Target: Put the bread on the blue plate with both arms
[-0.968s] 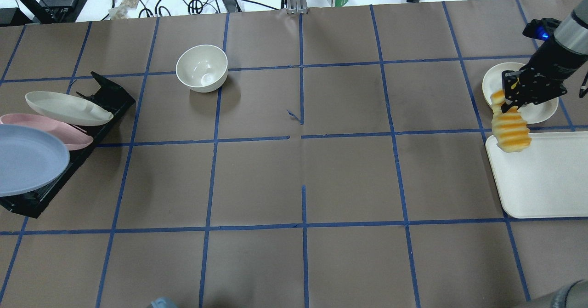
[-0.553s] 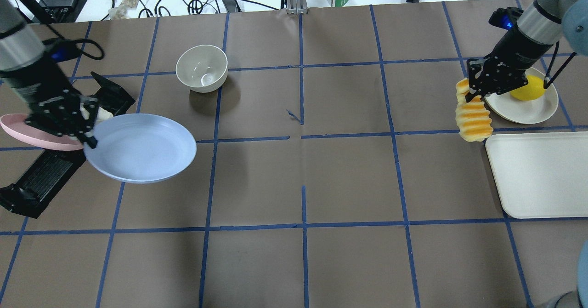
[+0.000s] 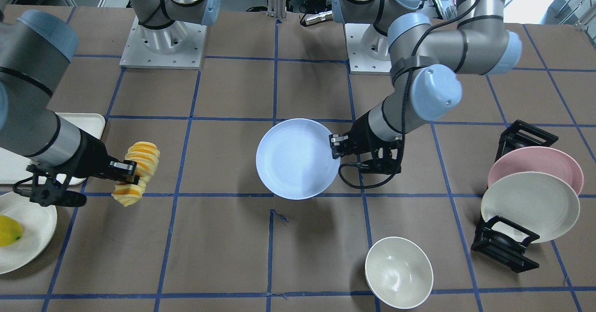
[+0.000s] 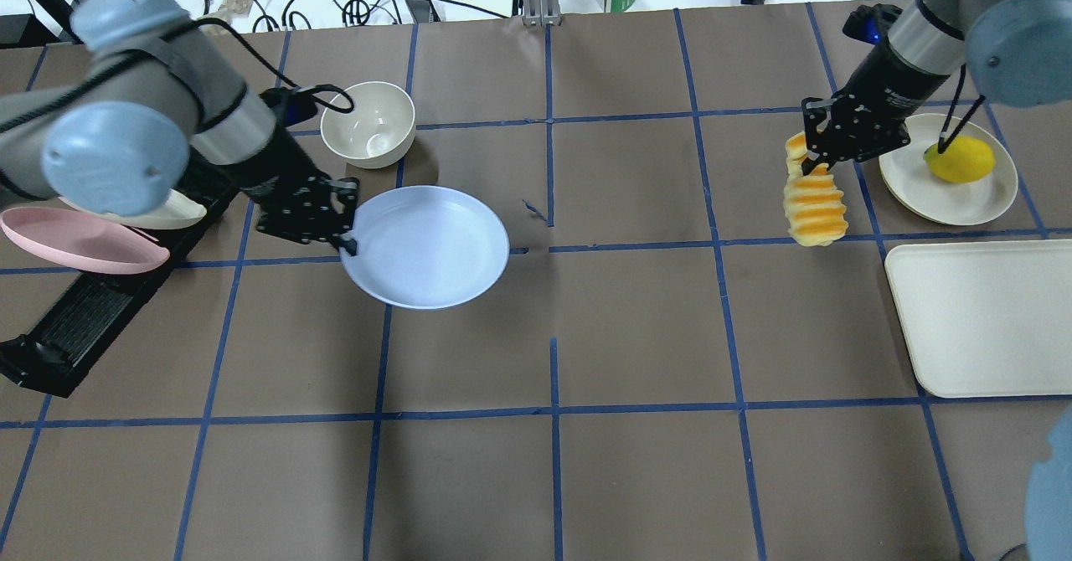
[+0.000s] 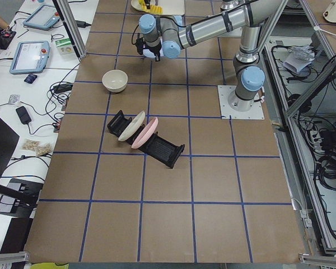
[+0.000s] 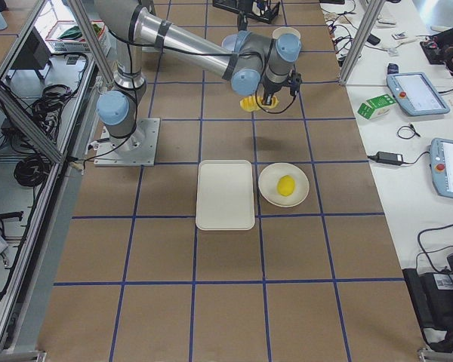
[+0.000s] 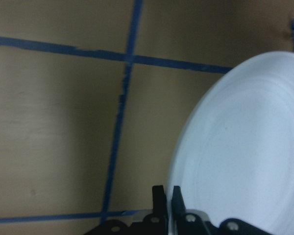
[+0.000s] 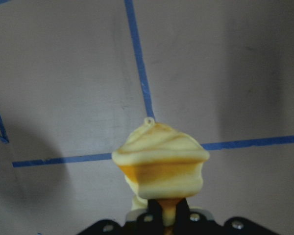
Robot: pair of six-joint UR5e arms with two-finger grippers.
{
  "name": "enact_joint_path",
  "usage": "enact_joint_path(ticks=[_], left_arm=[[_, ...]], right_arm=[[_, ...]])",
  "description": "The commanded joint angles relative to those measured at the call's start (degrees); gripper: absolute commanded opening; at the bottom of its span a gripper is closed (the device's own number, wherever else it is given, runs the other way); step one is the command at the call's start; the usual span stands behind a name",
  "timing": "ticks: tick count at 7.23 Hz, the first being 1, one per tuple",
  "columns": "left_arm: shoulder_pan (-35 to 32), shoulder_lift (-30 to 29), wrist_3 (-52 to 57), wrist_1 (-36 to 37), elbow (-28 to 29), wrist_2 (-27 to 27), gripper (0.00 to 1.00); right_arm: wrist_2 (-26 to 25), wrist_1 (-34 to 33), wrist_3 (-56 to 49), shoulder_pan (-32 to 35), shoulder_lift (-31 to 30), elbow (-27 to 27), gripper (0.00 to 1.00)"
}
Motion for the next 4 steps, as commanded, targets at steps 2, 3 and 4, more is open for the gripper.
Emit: enact_joint_path(ticks=[2, 3, 4], left_arm=[[-6.22, -7.21, -4.49, 11.03, -3.03, -0.96, 0.0], [-6.74, -7.49, -4.4, 11.3, -3.29, -0.61, 0.0], [-6.66, -7.67, -4.4, 11.57, -3.12, -0.61, 0.47]], right_arm=[[-2.92, -3.26, 15.08, 10.53, 4.87, -3.56, 0.0], [-3.01, -5.0, 17.04, 12.91, 6.27, -3.83, 0.0], [-2.41, -5.2, 18.54, 14.76, 7.33, -3.22, 0.0]])
